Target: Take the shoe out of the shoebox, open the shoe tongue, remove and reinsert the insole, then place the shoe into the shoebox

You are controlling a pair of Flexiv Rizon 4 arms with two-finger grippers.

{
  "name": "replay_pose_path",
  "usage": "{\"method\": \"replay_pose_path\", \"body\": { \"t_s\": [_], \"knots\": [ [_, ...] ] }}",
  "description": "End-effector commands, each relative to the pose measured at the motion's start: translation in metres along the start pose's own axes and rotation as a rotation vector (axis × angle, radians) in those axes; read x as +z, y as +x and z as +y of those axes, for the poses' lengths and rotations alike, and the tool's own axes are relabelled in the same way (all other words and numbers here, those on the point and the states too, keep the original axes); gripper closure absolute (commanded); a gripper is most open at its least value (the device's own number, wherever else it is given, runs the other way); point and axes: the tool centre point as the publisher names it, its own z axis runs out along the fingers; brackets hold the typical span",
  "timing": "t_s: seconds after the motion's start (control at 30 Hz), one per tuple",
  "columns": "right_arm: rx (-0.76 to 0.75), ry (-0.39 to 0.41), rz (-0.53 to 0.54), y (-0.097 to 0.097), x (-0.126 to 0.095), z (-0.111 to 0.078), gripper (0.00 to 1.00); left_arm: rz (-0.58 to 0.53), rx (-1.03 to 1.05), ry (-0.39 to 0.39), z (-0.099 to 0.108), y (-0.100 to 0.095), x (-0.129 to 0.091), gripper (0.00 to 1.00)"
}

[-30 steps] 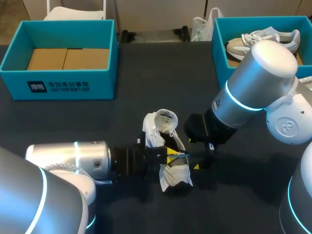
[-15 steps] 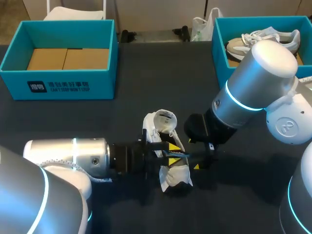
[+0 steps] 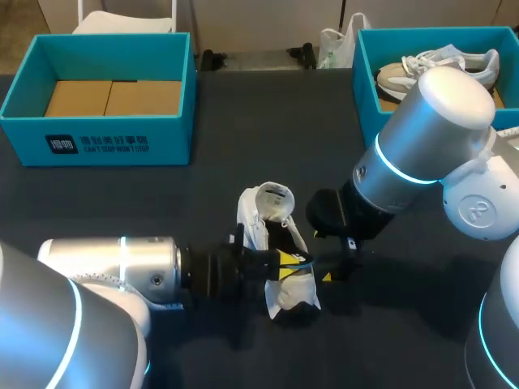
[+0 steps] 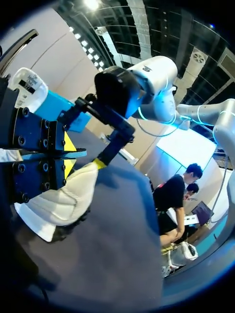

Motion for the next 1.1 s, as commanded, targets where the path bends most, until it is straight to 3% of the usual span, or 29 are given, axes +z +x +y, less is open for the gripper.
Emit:
{"method": "replay_pose_path", "body": {
  "t_s": [0.03, 0.23, 0.4, 0.47, 0.57, 0.9, 1.1],
  "knots": [
    [0.000, 0.002, -0.003, 0.001, 0.001, 0.001, 0.00, 0.007, -0.007, -0.037, 0.012, -0.001, 0.011, 1.00],
    [0.000, 0.002, -0.003, 0.001, 0.001, 0.001, 0.00, 0.014, -0.021, -0.069, 0.023, -0.001, 0.007, 1.00],
    [0.000, 0.002, -0.003, 0.001, 0.001, 0.001, 0.00, 0.034, -0.060, -0.063, 0.019, -0.002, -0.001, 1.00],
    [0.000, 0.002, -0.003, 0.001, 0.001, 0.001, 0.00, 0.048, -0.062, -0.060, 0.014, -0.003, -0.006, 0.80],
    [0.000, 0.002, -0.003, 0.001, 0.001, 0.001, 0.00, 0.063, -0.074, -0.050, 0.008, -0.004, -0.011, 0.72],
    [0.000, 0.002, -0.003, 0.001, 0.001, 0.001, 0.00, 0.109, -0.076, -0.058, -0.004, -0.007, -0.015, 0.76],
    [0.000, 0.002, -0.003, 0.001, 0.001, 0.001, 0.00, 0.208, -0.060, -0.069, -0.003, -0.005, -0.019, 0.76]
  ]
}}
